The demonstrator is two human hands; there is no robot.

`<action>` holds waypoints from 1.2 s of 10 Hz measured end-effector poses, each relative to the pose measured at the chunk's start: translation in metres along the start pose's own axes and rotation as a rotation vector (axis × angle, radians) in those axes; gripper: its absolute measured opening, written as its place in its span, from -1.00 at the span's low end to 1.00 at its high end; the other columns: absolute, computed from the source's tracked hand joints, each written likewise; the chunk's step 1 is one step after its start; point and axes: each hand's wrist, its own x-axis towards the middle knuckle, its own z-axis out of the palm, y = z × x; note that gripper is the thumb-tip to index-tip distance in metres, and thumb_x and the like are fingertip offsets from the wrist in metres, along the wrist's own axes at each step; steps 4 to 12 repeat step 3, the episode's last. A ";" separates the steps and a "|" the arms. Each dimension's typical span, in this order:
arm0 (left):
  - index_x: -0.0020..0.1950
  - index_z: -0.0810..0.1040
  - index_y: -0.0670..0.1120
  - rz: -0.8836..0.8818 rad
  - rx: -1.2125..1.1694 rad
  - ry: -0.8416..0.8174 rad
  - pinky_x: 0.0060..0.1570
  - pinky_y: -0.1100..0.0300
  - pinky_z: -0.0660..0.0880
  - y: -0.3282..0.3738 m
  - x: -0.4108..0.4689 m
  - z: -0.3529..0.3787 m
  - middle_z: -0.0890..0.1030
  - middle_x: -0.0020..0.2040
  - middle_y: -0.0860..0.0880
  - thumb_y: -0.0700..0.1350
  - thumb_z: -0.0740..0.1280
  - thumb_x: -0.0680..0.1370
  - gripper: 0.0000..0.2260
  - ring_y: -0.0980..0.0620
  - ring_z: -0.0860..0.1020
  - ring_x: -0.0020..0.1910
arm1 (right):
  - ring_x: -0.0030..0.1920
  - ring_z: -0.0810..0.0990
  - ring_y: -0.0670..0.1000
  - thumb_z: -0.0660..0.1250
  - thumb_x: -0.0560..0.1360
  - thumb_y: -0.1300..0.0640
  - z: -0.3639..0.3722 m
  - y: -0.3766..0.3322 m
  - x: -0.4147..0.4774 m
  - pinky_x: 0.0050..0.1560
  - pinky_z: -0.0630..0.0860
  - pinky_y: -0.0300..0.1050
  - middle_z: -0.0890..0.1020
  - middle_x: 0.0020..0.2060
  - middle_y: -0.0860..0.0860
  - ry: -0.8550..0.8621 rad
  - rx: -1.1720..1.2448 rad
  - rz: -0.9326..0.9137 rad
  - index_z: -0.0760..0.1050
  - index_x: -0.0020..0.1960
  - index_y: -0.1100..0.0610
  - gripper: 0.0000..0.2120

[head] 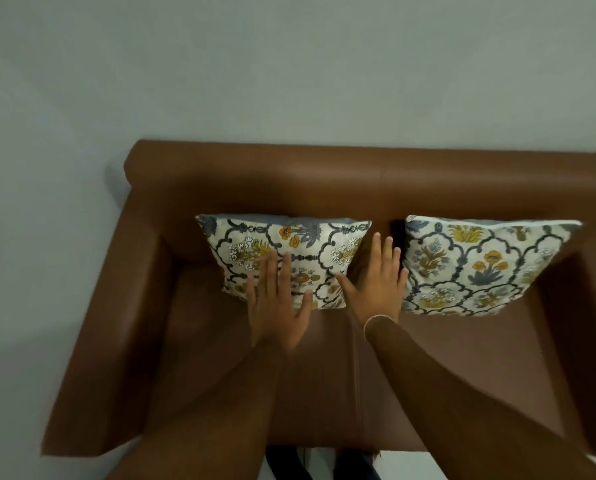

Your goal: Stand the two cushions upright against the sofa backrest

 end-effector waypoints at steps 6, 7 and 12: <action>0.82 0.00 0.02 0.146 0.034 0.091 0.76 -0.25 -0.01 0.052 -0.017 -0.085 -0.02 0.84 -0.04 0.26 0.17 0.73 -0.26 -0.08 -0.07 0.82 | 0.76 -0.14 0.11 0.25 0.61 -0.42 -0.101 -0.020 -0.036 0.71 -0.04 0.27 -0.07 0.77 0.00 0.117 -0.116 -0.184 -0.22 0.76 -0.10 -0.03; 0.82 0.00 0.02 0.146 0.034 0.091 0.76 -0.25 -0.01 0.052 -0.017 -0.085 -0.02 0.84 -0.04 0.26 0.17 0.73 -0.26 -0.08 -0.07 0.82 | 0.76 -0.14 0.11 0.25 0.61 -0.42 -0.101 -0.020 -0.036 0.71 -0.04 0.27 -0.07 0.77 0.00 0.117 -0.116 -0.184 -0.22 0.76 -0.10 -0.03; 0.82 0.00 0.02 0.146 0.034 0.091 0.76 -0.25 -0.01 0.052 -0.017 -0.085 -0.02 0.84 -0.04 0.26 0.17 0.73 -0.26 -0.08 -0.07 0.82 | 0.76 -0.14 0.11 0.25 0.61 -0.42 -0.101 -0.020 -0.036 0.71 -0.04 0.27 -0.07 0.77 0.00 0.117 -0.116 -0.184 -0.22 0.76 -0.10 -0.03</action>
